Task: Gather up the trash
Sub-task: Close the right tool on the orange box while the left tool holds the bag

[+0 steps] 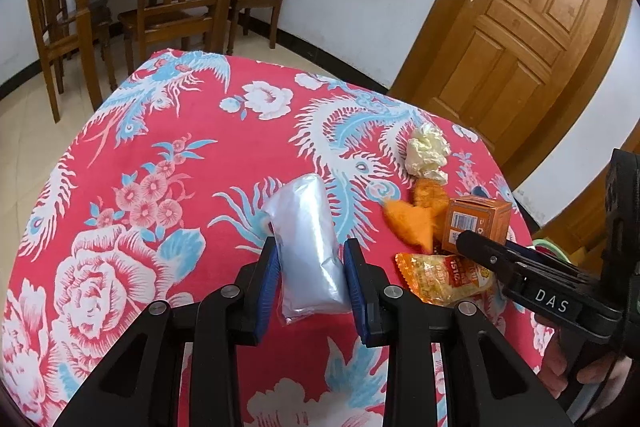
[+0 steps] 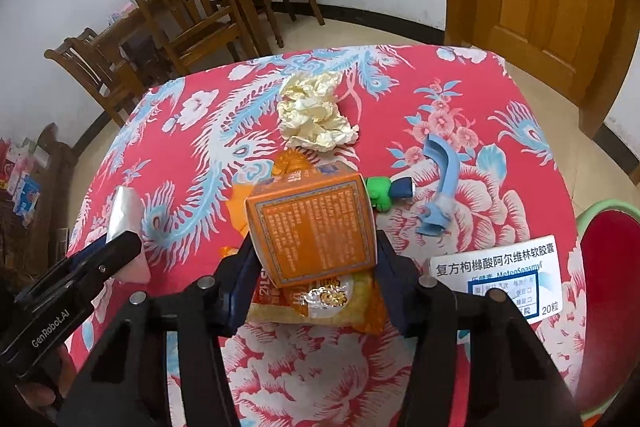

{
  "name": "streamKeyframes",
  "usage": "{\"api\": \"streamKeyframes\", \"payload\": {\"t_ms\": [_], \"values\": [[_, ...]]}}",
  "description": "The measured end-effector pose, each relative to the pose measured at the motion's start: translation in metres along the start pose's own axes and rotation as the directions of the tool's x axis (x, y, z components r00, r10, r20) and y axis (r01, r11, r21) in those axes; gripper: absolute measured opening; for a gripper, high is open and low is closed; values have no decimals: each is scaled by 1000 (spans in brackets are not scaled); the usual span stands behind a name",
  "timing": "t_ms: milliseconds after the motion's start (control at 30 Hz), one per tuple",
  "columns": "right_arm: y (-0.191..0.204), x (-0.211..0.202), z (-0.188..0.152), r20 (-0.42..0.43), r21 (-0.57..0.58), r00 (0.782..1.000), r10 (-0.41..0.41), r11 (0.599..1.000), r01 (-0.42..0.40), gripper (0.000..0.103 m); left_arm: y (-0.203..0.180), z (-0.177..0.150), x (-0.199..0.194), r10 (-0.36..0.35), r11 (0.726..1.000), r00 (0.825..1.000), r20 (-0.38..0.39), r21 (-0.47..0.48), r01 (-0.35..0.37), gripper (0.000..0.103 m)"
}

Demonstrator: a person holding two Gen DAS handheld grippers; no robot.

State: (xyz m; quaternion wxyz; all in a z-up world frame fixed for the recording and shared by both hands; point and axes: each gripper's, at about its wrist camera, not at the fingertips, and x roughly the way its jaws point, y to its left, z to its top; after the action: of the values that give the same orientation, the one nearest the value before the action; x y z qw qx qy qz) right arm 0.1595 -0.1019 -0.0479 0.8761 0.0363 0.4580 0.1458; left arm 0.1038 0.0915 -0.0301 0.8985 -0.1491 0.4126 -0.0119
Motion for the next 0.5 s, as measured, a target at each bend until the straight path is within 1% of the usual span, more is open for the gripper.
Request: {"api": "streamKeyframes", "payload": {"t_ms": [233, 267, 300, 500], "values": [[-2, -24, -4, 51, 18, 998, 25, 999, -26, 54, -8, 0, -11, -17, 1000, 1000, 16, 14, 16, 32], [-2, -28, -4, 58, 22, 998, 27, 999, -28, 54, -10, 0, -13, -19, 1000, 1000, 18, 17, 19, 31], [-3, -32, -5, 66, 25, 997, 29, 999, -31, 54, -12, 0, -14, -24, 1000, 1000, 19, 21, 23, 28], [-14, -60, -10, 112, 62, 993, 38, 997, -45, 54, -25, -2, -24, -47, 998, 999, 27, 49, 46, 27]]}}
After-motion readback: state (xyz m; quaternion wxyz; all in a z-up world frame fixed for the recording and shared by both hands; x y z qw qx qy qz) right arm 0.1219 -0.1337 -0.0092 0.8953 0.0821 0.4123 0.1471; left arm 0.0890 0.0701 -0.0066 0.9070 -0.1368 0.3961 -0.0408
